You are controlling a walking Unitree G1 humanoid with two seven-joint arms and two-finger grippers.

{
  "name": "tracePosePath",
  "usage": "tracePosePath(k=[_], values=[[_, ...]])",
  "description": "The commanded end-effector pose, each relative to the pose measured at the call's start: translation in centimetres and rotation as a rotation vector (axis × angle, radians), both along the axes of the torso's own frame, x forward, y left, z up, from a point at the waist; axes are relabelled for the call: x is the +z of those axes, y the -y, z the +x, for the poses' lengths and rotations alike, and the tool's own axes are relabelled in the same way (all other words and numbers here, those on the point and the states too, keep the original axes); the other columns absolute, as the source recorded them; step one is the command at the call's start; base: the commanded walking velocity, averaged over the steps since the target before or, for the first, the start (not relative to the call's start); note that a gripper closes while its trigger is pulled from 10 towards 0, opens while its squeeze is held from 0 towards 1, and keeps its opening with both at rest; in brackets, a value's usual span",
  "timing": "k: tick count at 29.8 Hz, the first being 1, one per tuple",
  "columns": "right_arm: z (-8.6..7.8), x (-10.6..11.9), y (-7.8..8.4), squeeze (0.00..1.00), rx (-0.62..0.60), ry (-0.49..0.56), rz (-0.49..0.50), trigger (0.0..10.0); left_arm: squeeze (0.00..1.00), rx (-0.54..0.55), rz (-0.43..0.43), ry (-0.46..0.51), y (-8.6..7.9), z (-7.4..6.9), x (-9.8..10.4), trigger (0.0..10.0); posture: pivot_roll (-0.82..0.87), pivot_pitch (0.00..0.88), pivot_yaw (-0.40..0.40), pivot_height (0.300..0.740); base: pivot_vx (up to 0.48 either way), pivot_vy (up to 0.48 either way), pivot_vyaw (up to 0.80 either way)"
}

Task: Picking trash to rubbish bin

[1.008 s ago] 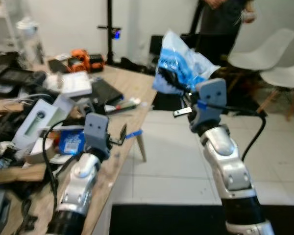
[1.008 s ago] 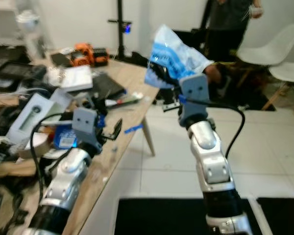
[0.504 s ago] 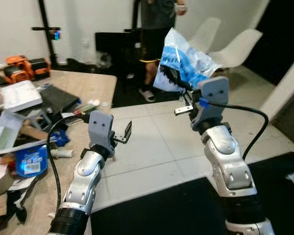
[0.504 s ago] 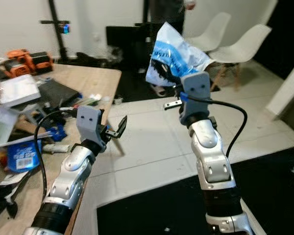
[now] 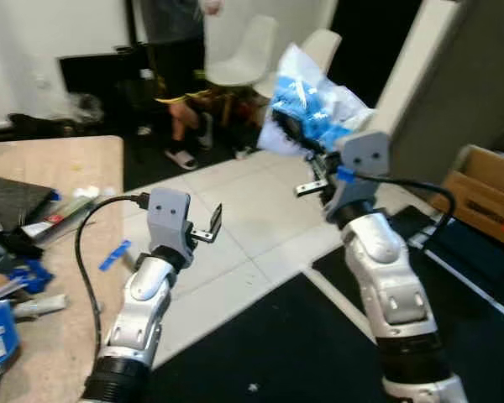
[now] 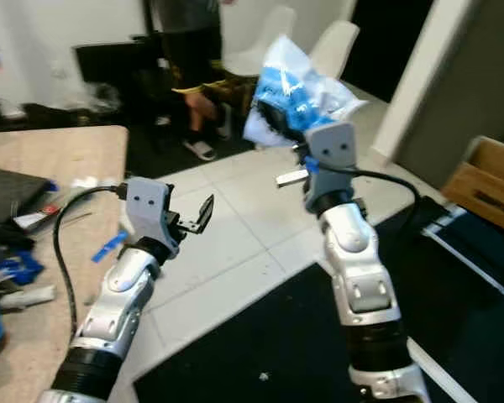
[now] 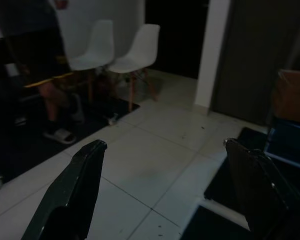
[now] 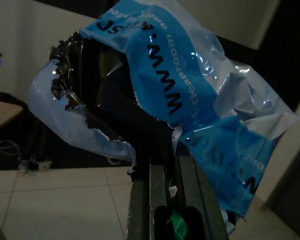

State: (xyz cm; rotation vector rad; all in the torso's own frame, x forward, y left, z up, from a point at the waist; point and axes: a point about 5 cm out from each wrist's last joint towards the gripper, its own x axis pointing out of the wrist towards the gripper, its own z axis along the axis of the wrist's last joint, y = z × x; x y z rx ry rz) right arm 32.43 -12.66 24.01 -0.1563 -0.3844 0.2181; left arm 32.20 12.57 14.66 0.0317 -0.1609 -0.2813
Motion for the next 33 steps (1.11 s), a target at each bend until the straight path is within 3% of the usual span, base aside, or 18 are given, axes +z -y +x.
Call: tracePosePath(k=[1,33], values=[[-0.02,-0.06,0.63,0.00,-0.020,-0.004,0.000,10.0,0.00,0.002,0.001,-0.014,0.03,-0.01,-0.35,10.0,-0.10,0.053,-0.049,0.740,0.000,0.000,-0.80],[0.11,0.14,0.44,0.00,-0.004,-0.003,-0.004,10.0,0.00,0.046,-0.016,-0.025,-0.70,-0.08,-0.52,10.0,-0.10,0.052,-0.063,0.740,0.000,0.000,-0.80]])
